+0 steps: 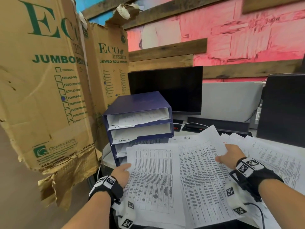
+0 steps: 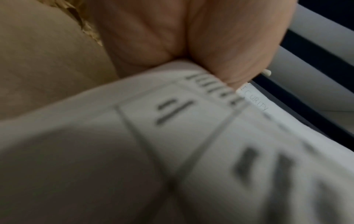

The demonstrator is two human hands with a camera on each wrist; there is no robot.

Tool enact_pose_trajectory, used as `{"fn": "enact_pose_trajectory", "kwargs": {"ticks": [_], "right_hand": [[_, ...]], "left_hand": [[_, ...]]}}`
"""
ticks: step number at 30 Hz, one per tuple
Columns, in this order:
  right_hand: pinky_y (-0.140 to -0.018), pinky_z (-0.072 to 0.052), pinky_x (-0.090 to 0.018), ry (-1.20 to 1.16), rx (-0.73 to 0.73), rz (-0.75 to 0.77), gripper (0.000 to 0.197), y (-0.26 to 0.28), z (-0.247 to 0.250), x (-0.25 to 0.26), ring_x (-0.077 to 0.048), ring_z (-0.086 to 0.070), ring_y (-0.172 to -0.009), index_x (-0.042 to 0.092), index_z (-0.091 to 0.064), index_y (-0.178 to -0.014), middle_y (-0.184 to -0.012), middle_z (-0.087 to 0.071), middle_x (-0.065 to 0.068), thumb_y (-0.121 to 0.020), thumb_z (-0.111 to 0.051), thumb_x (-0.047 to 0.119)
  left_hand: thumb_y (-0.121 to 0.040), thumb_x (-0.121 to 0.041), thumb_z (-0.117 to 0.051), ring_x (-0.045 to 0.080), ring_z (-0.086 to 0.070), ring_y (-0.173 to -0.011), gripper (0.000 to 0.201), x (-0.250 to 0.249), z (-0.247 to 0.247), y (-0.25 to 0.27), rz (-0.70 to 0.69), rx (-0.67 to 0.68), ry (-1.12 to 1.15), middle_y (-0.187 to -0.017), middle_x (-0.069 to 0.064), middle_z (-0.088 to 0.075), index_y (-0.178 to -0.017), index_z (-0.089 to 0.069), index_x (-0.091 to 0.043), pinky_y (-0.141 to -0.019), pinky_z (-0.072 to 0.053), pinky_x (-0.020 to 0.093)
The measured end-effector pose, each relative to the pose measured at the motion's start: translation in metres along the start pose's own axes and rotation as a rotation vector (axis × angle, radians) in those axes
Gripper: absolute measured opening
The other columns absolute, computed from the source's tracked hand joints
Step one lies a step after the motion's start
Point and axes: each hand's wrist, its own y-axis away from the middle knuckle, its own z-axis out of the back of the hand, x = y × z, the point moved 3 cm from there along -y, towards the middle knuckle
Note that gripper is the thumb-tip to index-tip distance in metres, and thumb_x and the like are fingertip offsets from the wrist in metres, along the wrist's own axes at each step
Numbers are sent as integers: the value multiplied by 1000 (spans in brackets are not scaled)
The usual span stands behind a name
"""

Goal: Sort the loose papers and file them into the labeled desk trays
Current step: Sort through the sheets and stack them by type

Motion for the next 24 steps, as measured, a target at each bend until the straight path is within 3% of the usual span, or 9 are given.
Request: {"fn": "enact_pose_trajectory", "kwargs": {"ticks": [2, 5, 7, 11, 14, 16, 19, 21, 24], "right_hand": [[-81, -46, -33, 2, 1, -1, 31, 0, 2, -2, -23, -55, -88, 2, -63, -109, -106, -66, -13, -79, -72, 5], [-82, -46, -33, 20, 4, -3, 30, 0, 6, -6, -22, -55, -89, 4, -63, -108, -105, -66, -12, -80, -72, 8], [-80, -45, -32, 29, 9, -8, 27, 1, 8, -9, -22, -55, -89, 4, -63, -105, -99, -65, -10, -80, -72, 7], [-78, -45, -33, 56, 1, -22, 25, 2, 10, -10, -24, -55, -88, 2, -64, -101, -97, -65, -11, -78, -73, 6], [-78, -45, -33, 75, -1, -17, 23, 4, 9, -8, -24, -54, -87, 4, -64, -99, -97, -64, -12, -78, -73, 7], [-78, -43, -33, 75, -11, -9, 24, 5, 10, -7, -24, -53, -86, 3, -64, -100, -96, -64, -12, -78, -73, 7], [-81, -42, -34, 70, -29, -2, 28, 3, 14, -8, -23, -52, -87, 2, -63, -104, -96, -62, -13, -78, -73, 7], [-82, -43, -35, 58, -42, -3, 24, 2, 18, -8, -24, -53, -87, 3, -63, -100, -94, -62, -12, -78, -73, 6], [-82, -46, -38, 39, -47, -10, 17, -3, 20, -12, -26, -56, -86, 8, -61, -92, -90, -62, -10, -78, -73, 6]], "left_hand": [[-94, 3, -35, 16, -55, -56, 49, -6, -4, 1, -1, 71, -28, -88, 10, -63, -140, -45, -11, -55, -45, 26], [-97, 0, -36, 30, -50, -124, 45, -6, -9, 1, 44, 151, -329, -140, 18, -46, -143, -38, -3, -101, -41, 31], [-99, -4, -36, 30, -41, -133, 41, -1, -5, 7, 99, 150, -444, -145, 19, -41, -140, -41, 2, -108, -35, 29], [-97, 8, -35, 36, -47, -123, 38, 9, 7, 14, 127, 51, -176, -133, 27, -49, -134, -41, 13, -97, -38, 29], [-96, 12, -34, 30, -51, -78, 36, 4, 19, 18, 105, -35, -3, -89, 18, -54, -131, -43, 16, -57, -39, 21], [-97, 9, -33, 16, -45, -56, 38, -3, 24, 18, 74, -41, 44, -72, 4, -47, -134, -44, 11, -42, -34, 13], [-97, 10, -27, 6, -42, -37, 42, -13, 25, 20, 23, -68, 89, -68, 11, -48, -136, -43, 6, -35, -33, 8], [-98, 6, -32, 13, -39, -43, 39, -18, 22, 17, -17, -145, 59, -89, 27, -63, -129, -54, 0, -35, -34, 11], [-98, -5, -44, 27, -55, -62, 28, -27, 12, 10, -1, -144, 83, -109, 20, -64, -121, -61, -8, -60, -50, 22]]}}
